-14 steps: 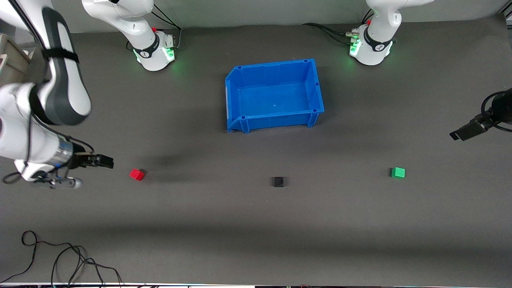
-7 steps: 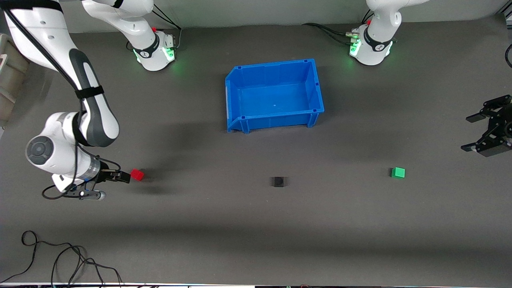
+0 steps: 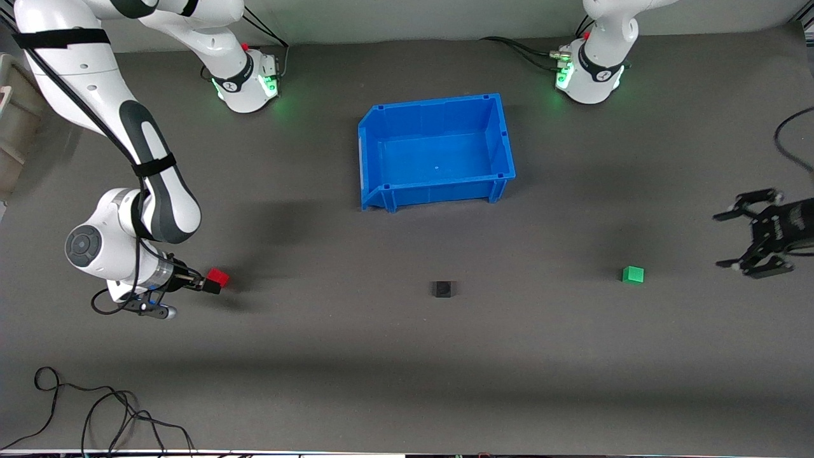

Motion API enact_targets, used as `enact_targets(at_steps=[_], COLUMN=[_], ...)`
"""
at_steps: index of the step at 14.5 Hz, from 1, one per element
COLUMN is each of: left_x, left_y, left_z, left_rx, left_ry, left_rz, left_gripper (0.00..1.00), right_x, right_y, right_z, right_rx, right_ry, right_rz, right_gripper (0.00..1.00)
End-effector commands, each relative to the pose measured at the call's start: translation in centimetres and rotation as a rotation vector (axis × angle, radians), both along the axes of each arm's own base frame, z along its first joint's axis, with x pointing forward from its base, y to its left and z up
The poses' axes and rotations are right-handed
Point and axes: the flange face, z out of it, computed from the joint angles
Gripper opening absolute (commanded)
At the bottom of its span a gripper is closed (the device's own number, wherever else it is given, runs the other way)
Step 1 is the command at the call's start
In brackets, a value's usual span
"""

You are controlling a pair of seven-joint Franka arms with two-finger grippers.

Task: Attach green and red cubes to black cube

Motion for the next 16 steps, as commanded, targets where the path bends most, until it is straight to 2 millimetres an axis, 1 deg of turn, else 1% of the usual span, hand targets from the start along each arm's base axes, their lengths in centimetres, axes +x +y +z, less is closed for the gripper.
enact_targets(at_steps=[1, 3, 6, 8, 10, 12, 14, 16], left_x=[-0.3, 0.6, 1.0, 1.2, 1.3, 1.1, 0.9, -0.1], left_y=[-0.8, -1.3, -1.4, -2.1, -2.5, -2.6, -2.5, -2.2], left_z=[-5.0, -9.0, -13.1, -15.4, -17.4, -18.9, -20.4, -21.5], left_rx=[-0.024, -0.015, -0.005, 0.008, 0.015, 0.010, 0.003, -0.003], left_ry=[0.010, 0.006, 0.000, -0.001, -0.005, -0.001, -0.012, -0.030], left_rz=[0.076, 0.103, 0.125, 0.121, 0.105, 0.070, 0.041, 0.021], left_gripper=[1.00, 1.00, 1.00, 1.00, 1.00, 1.00, 1.00, 1.00], right_x=[-0.1, -0.4, -0.6, -0.6, -0.6, -0.7, -0.8, -0.8], right_y=[0.0, 0.3, 0.0, 0.0, -0.1, -0.3, -0.3, -0.3], right_z=[-1.8, -2.8, -3.3, -3.4, -3.4, -3.7, -4.2, -4.2], right_rx=[0.016, 0.015, 0.013, 0.013, 0.013, 0.013, 0.013, 0.012], right_ry=[0.007, 0.025, 0.034, 0.036, 0.036, 0.040, 0.048, 0.048], right_rz=[-0.061, -0.073, -0.079, -0.081, -0.082, -0.085, -0.086, -0.087], right_gripper=[1.00, 0.99, 0.98, 0.82, 0.73, 0.57, 0.50, 0.35])
